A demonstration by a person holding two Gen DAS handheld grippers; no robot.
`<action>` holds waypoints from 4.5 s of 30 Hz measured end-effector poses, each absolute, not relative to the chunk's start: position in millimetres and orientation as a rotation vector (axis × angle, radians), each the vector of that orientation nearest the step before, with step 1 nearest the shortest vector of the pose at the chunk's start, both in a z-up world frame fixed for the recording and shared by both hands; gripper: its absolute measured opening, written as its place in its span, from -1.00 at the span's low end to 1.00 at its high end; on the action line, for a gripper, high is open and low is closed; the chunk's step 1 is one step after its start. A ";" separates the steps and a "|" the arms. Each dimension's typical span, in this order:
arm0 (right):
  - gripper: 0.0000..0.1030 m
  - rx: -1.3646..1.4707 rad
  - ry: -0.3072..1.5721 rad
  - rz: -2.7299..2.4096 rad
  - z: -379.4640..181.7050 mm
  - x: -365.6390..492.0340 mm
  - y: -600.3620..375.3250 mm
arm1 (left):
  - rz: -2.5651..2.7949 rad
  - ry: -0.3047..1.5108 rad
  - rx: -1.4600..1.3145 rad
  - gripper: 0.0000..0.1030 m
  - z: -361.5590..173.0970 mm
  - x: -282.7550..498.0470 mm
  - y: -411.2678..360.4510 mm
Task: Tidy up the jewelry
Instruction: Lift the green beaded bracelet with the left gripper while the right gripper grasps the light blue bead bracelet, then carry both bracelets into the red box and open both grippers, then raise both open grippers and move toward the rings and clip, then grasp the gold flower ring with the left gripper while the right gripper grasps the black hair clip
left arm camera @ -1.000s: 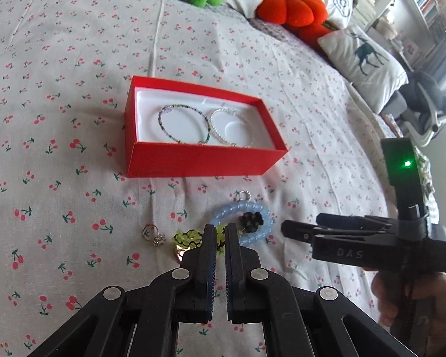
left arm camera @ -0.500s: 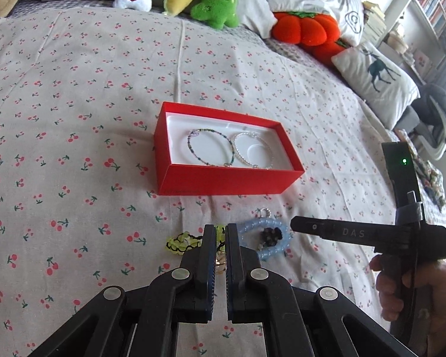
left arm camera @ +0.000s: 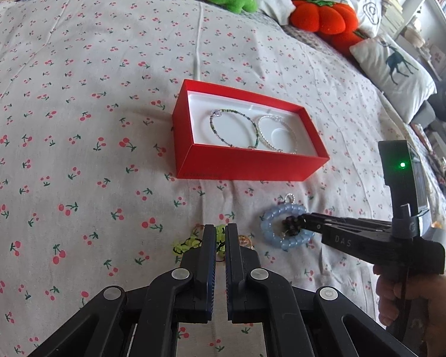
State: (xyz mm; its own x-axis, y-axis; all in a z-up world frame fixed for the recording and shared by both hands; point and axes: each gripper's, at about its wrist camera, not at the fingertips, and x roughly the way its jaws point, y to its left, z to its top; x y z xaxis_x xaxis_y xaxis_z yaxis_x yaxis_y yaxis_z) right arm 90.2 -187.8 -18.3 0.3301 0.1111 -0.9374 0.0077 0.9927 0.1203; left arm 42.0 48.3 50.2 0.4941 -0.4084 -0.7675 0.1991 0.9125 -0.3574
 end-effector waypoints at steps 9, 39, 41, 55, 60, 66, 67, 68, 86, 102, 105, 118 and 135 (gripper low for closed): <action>-0.76 0.173 1.121 0.144 26.9 68.8 -190.7 | -0.387 0.947 -0.257 -1.00 65.2 38.4 50.9; -0.76 0.237 0.814 0.255 119.0 85.5 -185.9 | -0.492 0.814 -0.318 -1.00 100.4 88.3 9.3; -0.76 0.237 0.801 0.265 118.0 93.3 -182.5 | -0.505 0.819 -0.346 -1.00 96.8 96.8 5.8; -0.76 0.254 0.847 0.300 77.1 140.0 -163.0 | -0.397 0.922 -0.432 -1.00 47.1 150.0 14.9; -0.76 0.240 0.869 0.239 62.1 148.3 -175.6 | -0.368 0.936 -0.422 -0.99 38.7 159.2 16.5; -0.76 0.220 0.889 0.185 53.3 152.9 -187.7 | -0.329 0.972 -0.384 -0.99 29.7 166.5 13.0; -0.76 0.214 0.892 0.177 52.0 153.5 -188.6 | -0.326 0.979 -0.381 -0.99 28.3 167.1 13.0; -0.76 0.212 0.895 0.173 50.9 153.9 -189.7 | -0.322 0.984 -0.376 -0.99 27.3 167.5 13.0; -0.26 0.252 0.914 0.203 78.5 126.7 -200.6 | -0.310 0.940 -0.246 0.23 65.8 128.4 12.9; 0.28 0.224 0.968 0.143 81.0 67.9 -216.3 | -0.285 1.002 -0.150 0.92 59.5 68.7 18.5; 0.32 0.203 0.985 0.130 79.6 60.0 -215.7 | -0.279 1.046 -0.175 0.93 51.4 63.4 24.1; 0.37 0.206 1.110 0.049 56.8 48.1 -222.4 | -0.241 1.188 -0.259 0.93 22.8 51.2 47.4; 0.37 0.278 1.169 0.012 35.9 57.3 -231.8 | -0.351 1.296 -0.340 0.33 -8.6 62.4 3.9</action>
State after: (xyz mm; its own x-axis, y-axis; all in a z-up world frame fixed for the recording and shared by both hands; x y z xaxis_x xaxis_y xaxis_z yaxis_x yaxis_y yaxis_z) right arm 57.3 -231.8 35.9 0.3948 0.1530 -0.9059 0.1345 0.9658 0.2218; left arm 62.4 3.9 -8.6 0.2342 -0.4362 -0.8688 0.0613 0.8985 -0.4346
